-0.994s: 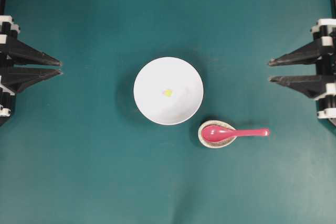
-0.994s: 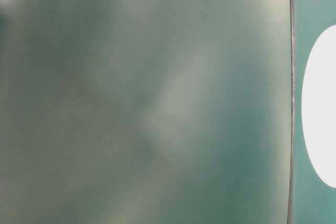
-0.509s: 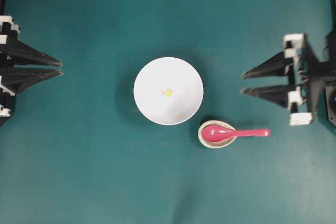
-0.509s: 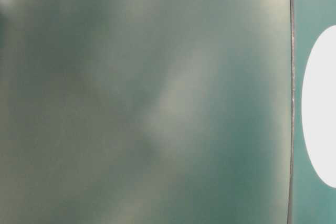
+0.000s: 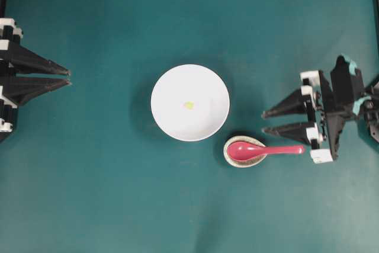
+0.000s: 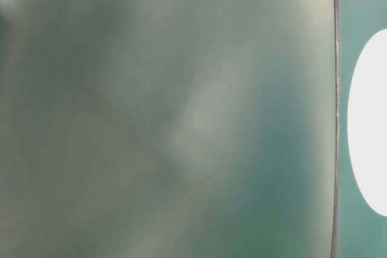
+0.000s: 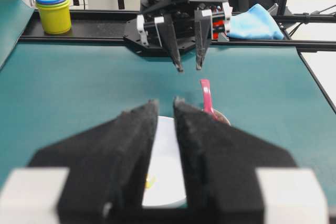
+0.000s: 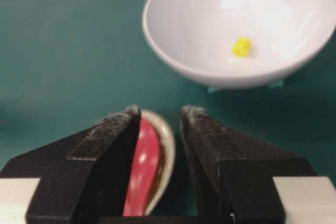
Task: Scoop the yellow hexagonal prism block from the bowl with a spoon using the right arm.
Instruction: 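Move the right gripper left to the pink spoon handle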
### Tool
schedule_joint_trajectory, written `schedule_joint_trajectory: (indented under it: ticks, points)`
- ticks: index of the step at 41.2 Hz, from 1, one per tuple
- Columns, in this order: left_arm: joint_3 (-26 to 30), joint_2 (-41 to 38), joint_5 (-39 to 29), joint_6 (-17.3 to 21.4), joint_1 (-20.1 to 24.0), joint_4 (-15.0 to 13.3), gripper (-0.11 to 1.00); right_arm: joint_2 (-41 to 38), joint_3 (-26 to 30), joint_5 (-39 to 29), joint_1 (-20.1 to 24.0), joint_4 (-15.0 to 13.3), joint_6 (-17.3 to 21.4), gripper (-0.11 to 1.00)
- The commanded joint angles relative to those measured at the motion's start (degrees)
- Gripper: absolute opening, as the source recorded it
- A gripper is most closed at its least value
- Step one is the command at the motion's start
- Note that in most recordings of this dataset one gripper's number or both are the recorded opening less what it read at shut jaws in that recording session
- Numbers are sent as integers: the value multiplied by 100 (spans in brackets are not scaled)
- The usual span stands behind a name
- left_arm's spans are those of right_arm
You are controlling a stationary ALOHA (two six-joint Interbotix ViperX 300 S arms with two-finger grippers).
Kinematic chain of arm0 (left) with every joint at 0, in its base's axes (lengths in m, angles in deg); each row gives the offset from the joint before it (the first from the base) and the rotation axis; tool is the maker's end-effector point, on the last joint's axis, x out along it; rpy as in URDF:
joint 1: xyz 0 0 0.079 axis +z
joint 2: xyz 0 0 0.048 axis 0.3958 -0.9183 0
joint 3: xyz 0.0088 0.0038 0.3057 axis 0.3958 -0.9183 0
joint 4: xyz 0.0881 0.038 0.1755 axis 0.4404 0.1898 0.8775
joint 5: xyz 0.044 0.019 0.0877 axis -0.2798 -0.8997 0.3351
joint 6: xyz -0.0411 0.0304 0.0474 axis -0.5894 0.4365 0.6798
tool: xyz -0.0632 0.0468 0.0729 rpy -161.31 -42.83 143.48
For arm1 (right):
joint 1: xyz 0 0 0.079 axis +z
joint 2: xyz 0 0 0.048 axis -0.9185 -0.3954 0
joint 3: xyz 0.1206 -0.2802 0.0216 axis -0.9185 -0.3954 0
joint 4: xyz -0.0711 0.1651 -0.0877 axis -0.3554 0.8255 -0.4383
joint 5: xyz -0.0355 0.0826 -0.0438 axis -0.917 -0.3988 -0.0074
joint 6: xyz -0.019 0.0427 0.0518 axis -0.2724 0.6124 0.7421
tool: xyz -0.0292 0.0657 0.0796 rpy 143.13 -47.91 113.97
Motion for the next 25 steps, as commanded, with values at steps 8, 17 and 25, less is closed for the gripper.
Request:
schedule_joint_trajectory:
  ticks: [8,17,25]
  points:
    - [149,-35,26,-9,9,9,19,-677,-272,1336,729,598,-18,44]
    - [158,-62,18,0,9,18,19,-1635,-220,2188,1239,1222,9,44]
    - [149,-62,-9,0,9,9,19,-2215,-123,2505,1617,1617,114,44]
